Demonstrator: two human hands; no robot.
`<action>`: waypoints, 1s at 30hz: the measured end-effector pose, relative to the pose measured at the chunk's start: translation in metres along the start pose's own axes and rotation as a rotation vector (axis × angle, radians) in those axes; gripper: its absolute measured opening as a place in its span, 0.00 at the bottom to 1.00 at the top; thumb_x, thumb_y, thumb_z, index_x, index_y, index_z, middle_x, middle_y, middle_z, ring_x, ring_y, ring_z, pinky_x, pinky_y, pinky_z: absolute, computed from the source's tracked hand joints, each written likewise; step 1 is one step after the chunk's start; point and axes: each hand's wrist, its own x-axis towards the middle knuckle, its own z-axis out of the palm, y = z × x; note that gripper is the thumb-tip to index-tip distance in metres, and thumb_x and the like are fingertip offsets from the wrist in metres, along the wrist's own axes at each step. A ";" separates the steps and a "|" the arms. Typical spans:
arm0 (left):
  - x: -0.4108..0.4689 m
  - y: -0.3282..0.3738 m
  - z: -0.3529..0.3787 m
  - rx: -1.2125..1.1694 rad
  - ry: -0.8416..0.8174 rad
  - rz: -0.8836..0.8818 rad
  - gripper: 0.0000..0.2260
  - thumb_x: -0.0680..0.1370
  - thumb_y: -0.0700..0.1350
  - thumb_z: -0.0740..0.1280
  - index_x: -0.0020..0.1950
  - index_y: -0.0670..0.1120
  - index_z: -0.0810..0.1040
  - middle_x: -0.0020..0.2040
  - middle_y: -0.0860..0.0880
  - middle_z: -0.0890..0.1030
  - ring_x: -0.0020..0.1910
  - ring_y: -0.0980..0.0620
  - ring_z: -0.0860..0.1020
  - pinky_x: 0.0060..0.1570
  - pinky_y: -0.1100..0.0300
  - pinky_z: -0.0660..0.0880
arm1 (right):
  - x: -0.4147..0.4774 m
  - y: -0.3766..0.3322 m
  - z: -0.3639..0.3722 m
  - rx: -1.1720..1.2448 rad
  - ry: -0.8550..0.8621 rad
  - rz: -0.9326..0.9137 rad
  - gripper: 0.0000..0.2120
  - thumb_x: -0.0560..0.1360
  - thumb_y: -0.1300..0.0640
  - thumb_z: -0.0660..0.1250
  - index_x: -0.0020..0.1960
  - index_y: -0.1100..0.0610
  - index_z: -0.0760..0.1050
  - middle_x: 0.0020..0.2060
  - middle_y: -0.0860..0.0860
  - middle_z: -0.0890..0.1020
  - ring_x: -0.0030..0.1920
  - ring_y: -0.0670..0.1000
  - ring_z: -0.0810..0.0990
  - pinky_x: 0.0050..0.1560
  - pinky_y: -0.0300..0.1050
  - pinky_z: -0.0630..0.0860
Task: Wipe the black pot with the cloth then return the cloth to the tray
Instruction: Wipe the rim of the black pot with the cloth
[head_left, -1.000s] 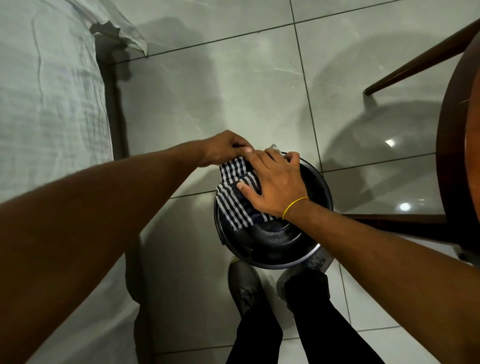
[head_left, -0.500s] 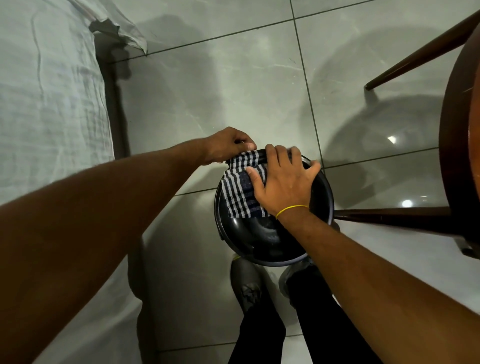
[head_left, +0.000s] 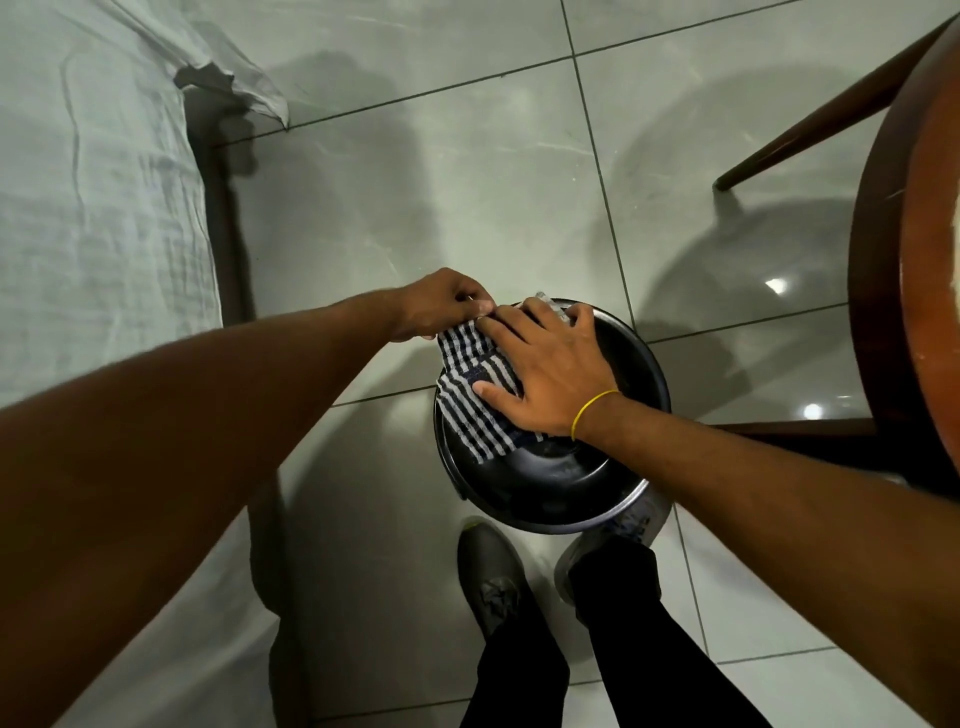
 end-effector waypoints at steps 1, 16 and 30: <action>0.000 -0.002 0.001 -0.004 0.012 0.004 0.13 0.86 0.49 0.65 0.63 0.43 0.83 0.55 0.44 0.86 0.55 0.43 0.84 0.48 0.51 0.84 | 0.001 0.004 -0.002 -0.013 -0.011 -0.022 0.39 0.80 0.26 0.55 0.83 0.49 0.66 0.78 0.49 0.73 0.76 0.60 0.72 0.68 0.69 0.68; 0.003 -0.008 0.018 -0.044 0.092 -0.027 0.12 0.86 0.50 0.64 0.62 0.46 0.82 0.49 0.48 0.84 0.43 0.52 0.79 0.35 0.62 0.74 | -0.065 0.009 0.012 0.049 0.129 0.639 0.36 0.84 0.29 0.53 0.81 0.52 0.66 0.76 0.54 0.72 0.74 0.60 0.72 0.66 0.69 0.69; 0.015 -0.001 0.006 -0.025 0.147 -0.086 0.12 0.86 0.49 0.65 0.61 0.43 0.81 0.44 0.50 0.81 0.38 0.57 0.77 0.28 0.70 0.71 | -0.078 -0.023 0.024 0.197 0.101 0.664 0.48 0.81 0.24 0.53 0.90 0.53 0.50 0.90 0.55 0.51 0.89 0.62 0.51 0.80 0.77 0.56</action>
